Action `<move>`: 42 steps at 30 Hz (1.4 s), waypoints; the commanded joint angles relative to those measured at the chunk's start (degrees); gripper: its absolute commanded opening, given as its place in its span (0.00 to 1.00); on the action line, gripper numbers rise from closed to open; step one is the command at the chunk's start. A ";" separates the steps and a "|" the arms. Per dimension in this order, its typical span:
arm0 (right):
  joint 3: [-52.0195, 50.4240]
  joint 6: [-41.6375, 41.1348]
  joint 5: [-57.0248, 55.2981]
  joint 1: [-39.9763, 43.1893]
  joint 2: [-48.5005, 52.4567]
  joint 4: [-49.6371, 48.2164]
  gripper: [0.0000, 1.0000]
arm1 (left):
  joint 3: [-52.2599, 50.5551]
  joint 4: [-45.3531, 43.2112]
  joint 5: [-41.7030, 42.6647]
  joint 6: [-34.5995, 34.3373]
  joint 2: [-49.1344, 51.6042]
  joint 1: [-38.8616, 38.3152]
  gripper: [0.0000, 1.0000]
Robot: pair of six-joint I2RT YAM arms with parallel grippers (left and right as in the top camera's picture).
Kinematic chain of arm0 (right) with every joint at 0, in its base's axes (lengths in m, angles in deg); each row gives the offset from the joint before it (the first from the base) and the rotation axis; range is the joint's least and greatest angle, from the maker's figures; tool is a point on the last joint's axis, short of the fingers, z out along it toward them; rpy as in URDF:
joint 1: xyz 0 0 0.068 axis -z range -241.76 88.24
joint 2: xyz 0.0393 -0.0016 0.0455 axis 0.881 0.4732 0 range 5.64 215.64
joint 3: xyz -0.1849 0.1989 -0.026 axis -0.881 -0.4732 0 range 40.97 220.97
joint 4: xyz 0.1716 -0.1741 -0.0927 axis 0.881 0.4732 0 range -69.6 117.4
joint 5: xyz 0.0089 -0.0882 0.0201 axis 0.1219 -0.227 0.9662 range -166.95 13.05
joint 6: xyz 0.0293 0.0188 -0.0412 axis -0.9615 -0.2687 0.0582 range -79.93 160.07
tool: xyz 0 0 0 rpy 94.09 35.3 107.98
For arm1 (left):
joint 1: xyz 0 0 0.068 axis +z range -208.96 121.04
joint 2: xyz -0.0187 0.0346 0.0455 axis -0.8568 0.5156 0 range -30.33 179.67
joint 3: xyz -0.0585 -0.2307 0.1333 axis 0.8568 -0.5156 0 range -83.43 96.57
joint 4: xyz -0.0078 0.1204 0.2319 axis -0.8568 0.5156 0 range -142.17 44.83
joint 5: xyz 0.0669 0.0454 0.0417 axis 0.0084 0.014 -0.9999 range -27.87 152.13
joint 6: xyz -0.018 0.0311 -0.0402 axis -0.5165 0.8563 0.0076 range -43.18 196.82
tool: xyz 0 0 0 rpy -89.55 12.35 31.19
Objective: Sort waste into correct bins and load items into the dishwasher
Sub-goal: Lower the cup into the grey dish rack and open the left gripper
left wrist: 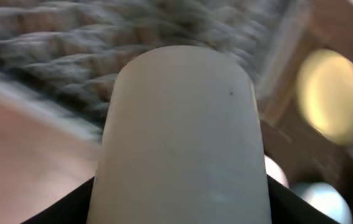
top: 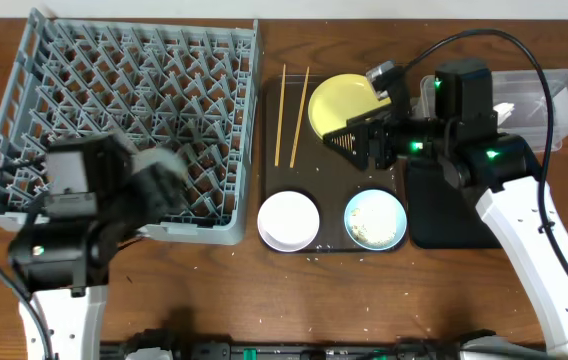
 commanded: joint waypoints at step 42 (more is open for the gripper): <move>0.42 2.36 -8.55 -4.63 -0.90 5.35 0.73 | 1.57 -6.16 -2.12 -1.01 22.80 11.78 0.88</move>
